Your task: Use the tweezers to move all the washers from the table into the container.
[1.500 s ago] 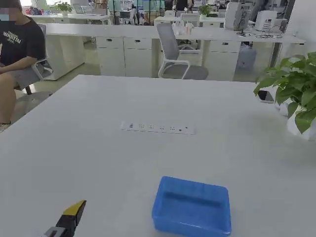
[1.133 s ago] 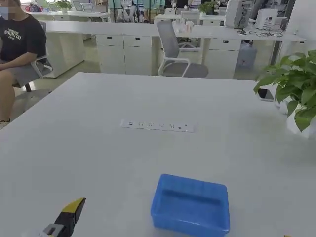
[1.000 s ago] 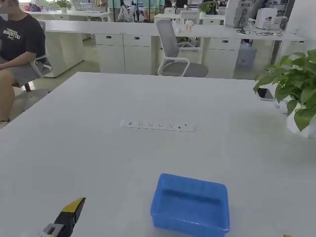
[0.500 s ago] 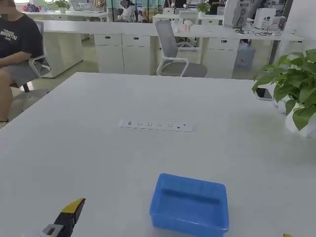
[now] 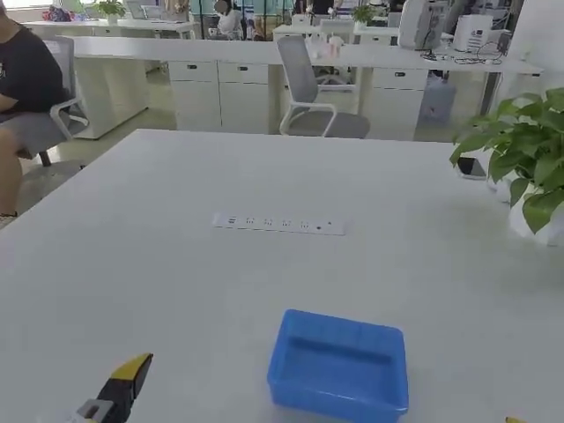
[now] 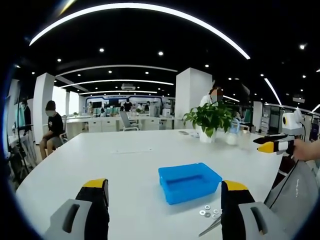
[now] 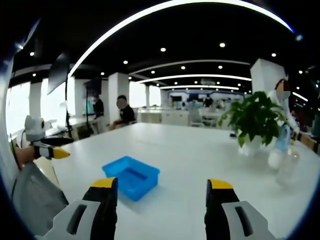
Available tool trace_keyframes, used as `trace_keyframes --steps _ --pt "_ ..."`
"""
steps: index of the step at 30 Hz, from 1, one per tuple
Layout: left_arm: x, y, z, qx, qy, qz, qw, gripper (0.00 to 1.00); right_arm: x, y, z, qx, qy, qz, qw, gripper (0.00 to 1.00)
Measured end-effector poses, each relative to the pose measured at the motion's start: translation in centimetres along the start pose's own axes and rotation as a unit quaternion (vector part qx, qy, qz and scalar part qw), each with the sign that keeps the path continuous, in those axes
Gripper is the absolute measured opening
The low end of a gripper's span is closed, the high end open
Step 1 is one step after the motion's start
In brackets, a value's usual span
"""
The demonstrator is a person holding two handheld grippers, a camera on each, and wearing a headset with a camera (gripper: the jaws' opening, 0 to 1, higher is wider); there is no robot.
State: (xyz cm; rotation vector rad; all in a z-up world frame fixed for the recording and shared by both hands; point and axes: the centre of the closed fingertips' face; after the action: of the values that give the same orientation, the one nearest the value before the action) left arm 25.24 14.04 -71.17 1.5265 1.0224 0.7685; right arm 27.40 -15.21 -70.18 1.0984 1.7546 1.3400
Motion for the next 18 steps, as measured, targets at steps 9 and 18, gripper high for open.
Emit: trace_keyframes --steps 9,18 --pt "0.04 -0.14 0.01 0.002 -0.001 0.002 1.0000 0.95 0.04 0.03 -0.04 -0.001 -0.002 -0.002 1.0000 0.70" --pt "0.44 -0.09 -0.17 -0.002 0.007 -0.002 1.0000 0.95 -0.32 0.14 -0.21 -0.003 -0.010 0.001 0.9999 0.70"
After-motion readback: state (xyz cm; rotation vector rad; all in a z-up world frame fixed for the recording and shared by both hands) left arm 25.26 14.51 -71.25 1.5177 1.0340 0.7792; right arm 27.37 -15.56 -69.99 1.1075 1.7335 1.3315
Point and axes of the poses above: the centre of the closed fingertips' face, and the gripper's own axes: z roughly forward along the fingers, x roughly to its left, y roughly out of its top, and after that the axes turned 5 degrees about -y, right-handed
